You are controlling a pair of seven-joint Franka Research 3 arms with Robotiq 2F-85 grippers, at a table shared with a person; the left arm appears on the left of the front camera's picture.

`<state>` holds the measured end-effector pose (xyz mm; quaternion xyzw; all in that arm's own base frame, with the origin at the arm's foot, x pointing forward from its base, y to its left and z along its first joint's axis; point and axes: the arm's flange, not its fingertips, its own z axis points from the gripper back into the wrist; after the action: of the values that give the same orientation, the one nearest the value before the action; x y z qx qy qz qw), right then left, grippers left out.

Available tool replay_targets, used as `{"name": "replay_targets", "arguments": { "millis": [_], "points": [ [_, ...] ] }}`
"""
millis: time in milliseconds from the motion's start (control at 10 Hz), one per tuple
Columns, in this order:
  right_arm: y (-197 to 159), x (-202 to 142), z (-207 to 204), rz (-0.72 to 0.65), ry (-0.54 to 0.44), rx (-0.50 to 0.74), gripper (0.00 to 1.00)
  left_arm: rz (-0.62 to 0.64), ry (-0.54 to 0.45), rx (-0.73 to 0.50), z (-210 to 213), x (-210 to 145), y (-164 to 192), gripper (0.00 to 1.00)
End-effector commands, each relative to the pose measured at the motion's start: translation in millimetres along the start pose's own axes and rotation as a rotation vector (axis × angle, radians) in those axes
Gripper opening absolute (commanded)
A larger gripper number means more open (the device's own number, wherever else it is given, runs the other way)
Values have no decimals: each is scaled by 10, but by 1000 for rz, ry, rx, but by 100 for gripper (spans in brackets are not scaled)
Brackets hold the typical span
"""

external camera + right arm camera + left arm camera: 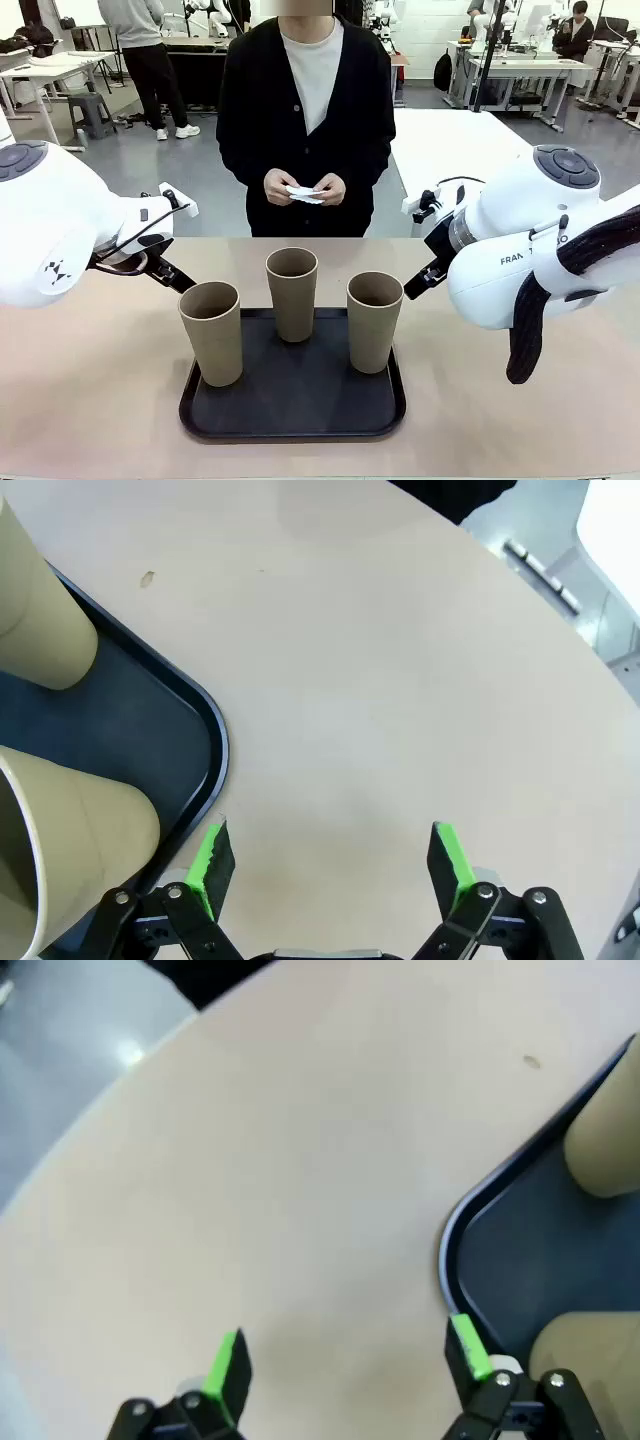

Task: Place coasters on the table and set cups on them.
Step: Pick up one Reusable plastic cup and place it on a coaster set by the human.

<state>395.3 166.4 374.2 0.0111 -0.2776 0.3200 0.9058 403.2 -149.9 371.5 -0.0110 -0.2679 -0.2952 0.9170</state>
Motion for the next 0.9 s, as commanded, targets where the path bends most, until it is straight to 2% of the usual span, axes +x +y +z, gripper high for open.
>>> {"name": "replay_targets", "arguments": {
  "millis": [0,800],
  "points": [
    [1,0,-1,0,0,0,100,0,0,0,1,0,-1,100],
    [1,0,-1,0,0,0,100,0,0,0,1,0,-1,100]
  ]
}}
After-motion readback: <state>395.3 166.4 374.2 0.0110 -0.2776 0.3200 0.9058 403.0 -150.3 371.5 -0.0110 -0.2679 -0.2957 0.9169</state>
